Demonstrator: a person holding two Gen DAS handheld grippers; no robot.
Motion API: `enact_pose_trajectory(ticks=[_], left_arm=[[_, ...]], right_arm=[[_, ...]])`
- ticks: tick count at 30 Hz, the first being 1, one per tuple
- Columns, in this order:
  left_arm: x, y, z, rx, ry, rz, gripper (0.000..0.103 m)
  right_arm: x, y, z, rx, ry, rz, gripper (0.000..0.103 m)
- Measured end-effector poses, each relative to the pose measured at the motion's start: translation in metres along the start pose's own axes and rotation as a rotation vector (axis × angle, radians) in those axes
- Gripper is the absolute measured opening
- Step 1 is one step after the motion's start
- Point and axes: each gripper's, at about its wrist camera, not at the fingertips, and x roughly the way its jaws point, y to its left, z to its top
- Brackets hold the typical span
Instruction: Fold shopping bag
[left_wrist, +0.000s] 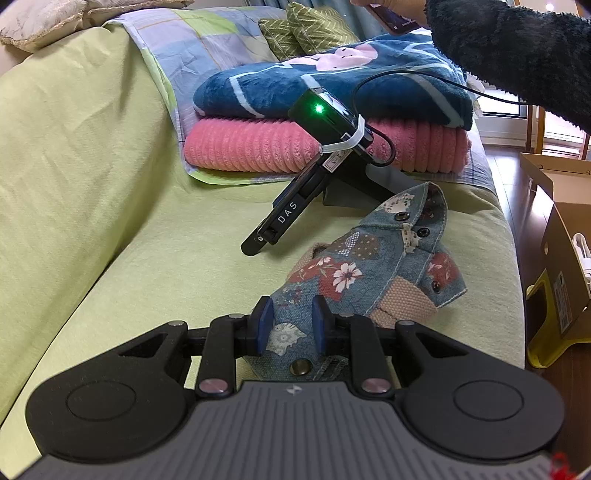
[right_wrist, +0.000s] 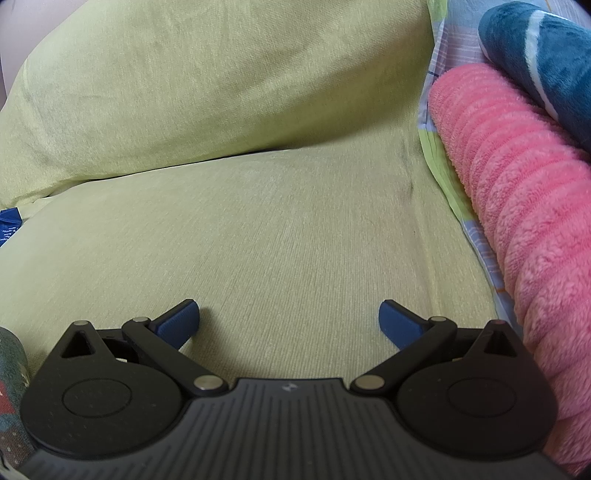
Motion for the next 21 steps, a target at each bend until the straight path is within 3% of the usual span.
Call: enact_pose_trajectory(ticks=[21], left_arm=[[-0.0008, 0.0012, 0.0001, -0.01, -0.001, -0.001, 0.025]], right_arm=[[-0.0009, 0.0025, 0.0, 0.001, 0.001, 0.0, 0.103]])
